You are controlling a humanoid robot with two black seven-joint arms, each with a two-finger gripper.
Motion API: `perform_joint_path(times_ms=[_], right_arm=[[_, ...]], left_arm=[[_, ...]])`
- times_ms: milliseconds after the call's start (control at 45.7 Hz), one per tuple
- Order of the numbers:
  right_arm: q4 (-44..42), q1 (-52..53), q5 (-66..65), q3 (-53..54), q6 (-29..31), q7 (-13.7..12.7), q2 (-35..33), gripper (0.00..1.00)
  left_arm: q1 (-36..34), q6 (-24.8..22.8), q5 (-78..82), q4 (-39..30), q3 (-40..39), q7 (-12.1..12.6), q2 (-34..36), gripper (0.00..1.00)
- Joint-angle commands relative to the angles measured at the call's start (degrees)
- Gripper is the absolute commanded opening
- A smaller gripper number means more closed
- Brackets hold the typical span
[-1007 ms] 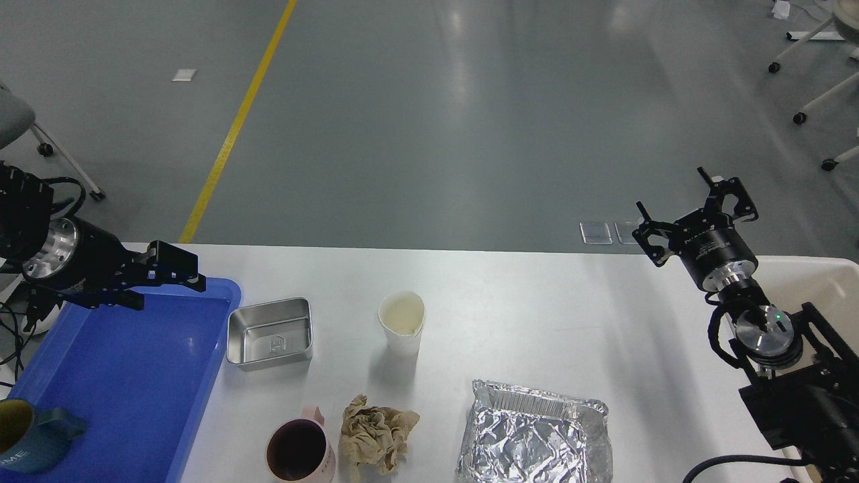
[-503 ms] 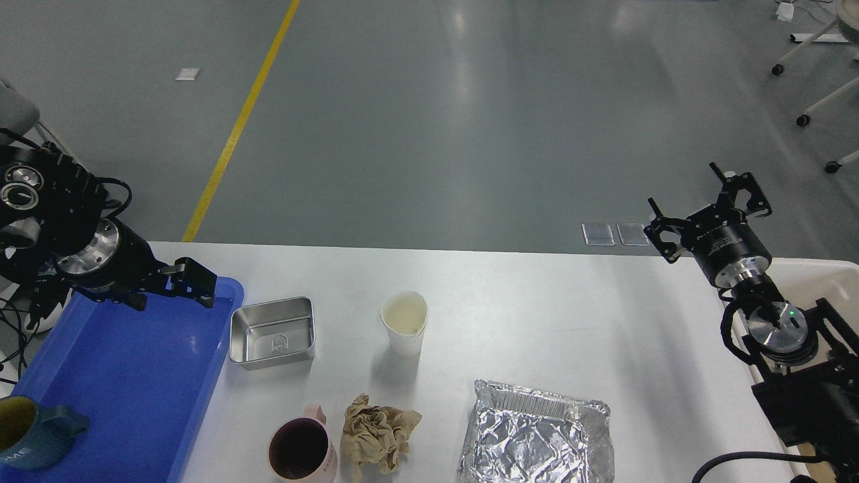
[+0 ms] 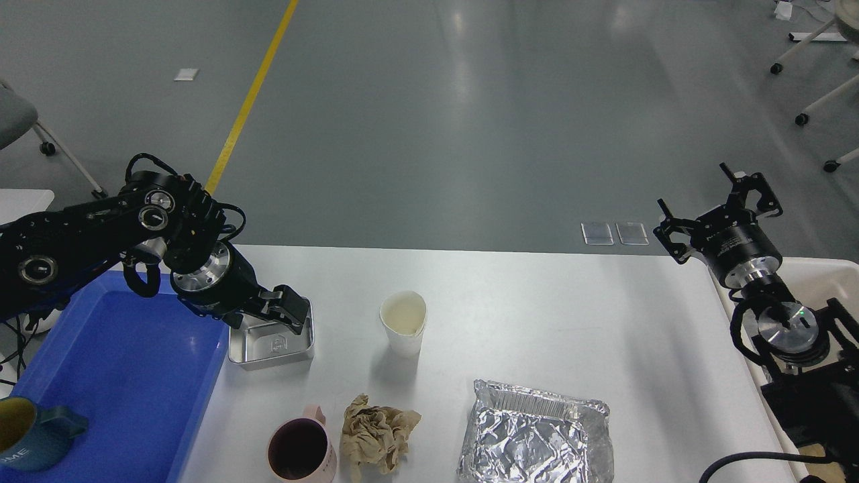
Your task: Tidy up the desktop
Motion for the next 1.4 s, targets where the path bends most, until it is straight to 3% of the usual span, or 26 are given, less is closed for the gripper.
perform_joint_path(times_ms=[0, 175, 306, 766, 1029, 1160, 1379], right_arm=[[0.0, 0.2, -0.1, 0.0, -0.1, 0.0, 0.0, 1.00], [-0.3, 0.4, -0.2, -0.1, -0.6, 0.0, -0.3, 1.00], [-1.0, 1.6, -0.4, -0.1, -0.7, 0.0, -0.9, 1.00], [-2.2, 2.2, -0.5, -0.2, -0.7, 0.0, -2.8, 1.00], [-3.3, 2.4, -0.5, -0.2, -0.7, 0.0, -2.7, 1.00], [-3.3, 2.4, -0.5, -0.2, -0.7, 0.0, -2.8, 1.00], [-3.3, 1.9, -0.5, -0.2, -0.7, 0.0, -2.8, 1.00]], left_arm=[[-0.7, 0.0, -0.7, -0.1, 3.0, 0.1, -0.7, 1.00], [-0.9, 0.0, -0.7, 0.1, 6.2, 0.2, -3.6, 1.00], [-0.4, 0.0, -0.6, 0.1, 8.7, 1.7, -5.5, 1.00], [-1.0, 0.0, -0.8, -0.1, 10.9, 2.1, -14.1, 1.00], [-4.1, 0.0, -2.7, -1.1, 12.4, 2.3, -12.8, 1.00], [-6.0, 0.0, -4.7, -1.1, 15.7, 2.9, -9.9, 1.00], [-7.8, 0.0, -6.0, -0.6, 14.1, 3.3, -2.1, 1.00]])
